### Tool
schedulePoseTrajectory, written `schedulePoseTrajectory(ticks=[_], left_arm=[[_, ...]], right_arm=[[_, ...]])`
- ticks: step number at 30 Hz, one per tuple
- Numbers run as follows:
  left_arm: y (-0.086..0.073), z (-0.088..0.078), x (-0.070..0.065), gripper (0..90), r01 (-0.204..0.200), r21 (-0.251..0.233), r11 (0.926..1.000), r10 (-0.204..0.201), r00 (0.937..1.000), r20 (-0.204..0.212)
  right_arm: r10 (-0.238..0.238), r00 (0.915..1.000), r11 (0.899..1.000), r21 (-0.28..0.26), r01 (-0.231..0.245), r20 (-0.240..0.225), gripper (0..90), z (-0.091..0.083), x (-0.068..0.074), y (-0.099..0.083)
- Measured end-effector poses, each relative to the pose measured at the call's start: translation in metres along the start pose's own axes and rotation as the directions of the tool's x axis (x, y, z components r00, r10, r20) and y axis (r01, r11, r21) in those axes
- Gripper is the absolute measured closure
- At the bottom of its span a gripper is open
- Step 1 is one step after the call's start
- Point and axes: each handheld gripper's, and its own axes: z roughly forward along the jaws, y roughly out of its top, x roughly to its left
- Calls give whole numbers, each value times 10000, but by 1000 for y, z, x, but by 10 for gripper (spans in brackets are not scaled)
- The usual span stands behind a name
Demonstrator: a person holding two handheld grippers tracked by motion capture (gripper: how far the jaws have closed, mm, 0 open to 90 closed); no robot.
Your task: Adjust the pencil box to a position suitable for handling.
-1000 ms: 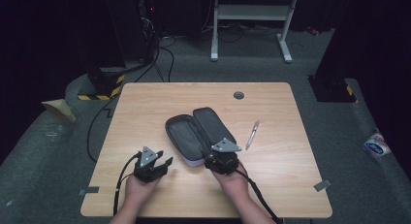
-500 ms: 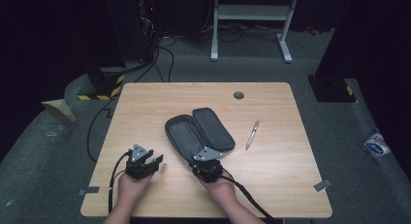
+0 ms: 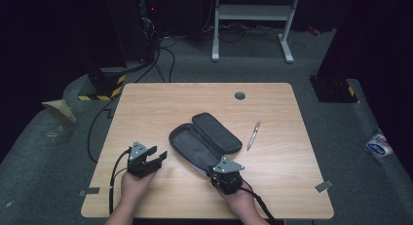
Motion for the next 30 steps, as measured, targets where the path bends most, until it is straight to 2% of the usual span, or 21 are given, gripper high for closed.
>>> schedulePoseTrajectory(ticks=[1,4,9,10,11,13,17,28,30], left_arm=[[5,5,-5,464,-126,-35,9999,127,9999,66],[10,16,-11,461,-186,-42,9998,187,9996,212],[18,40,-12,485,83,268,9996,-95,9990,447],[18,40,-12,501,83,268,9996,-95,9990,447],[19,49,-12,534,127,624,9980,-164,9981,591],[18,52,-11,650,-10,918,9958,-62,9969,787],[14,51,-12,732,-98,1161,9932,0,9965,838],[1,32,-21,735,-662,1392,9881,566,9958,718],[-1,24,-25,730,-694,1452,9870,605,9961,646]], right_arm=[[18,10000,10000,9,-18,13,770,-7,-2,-6],[-4,10000,10000,28,4,34,770,-14,-2,-11],[-128,9999,9998,123,127,71,769,-23,-2,-18],[-113,9999,9998,138,112,85,769,-24,-2,-18],[-117,9999,9998,173,115,98,766,-26,-3,-19],[-95,9999,9998,189,93,139,760,-27,-4,-20],[26,9996,9999,113,-29,279,737,-29,-8,-22],[197,9980,9998,-10,-197,606,698,-27,-21,-21],[181,9972,9998,23,-184,722,692,-23,-29,-18]])
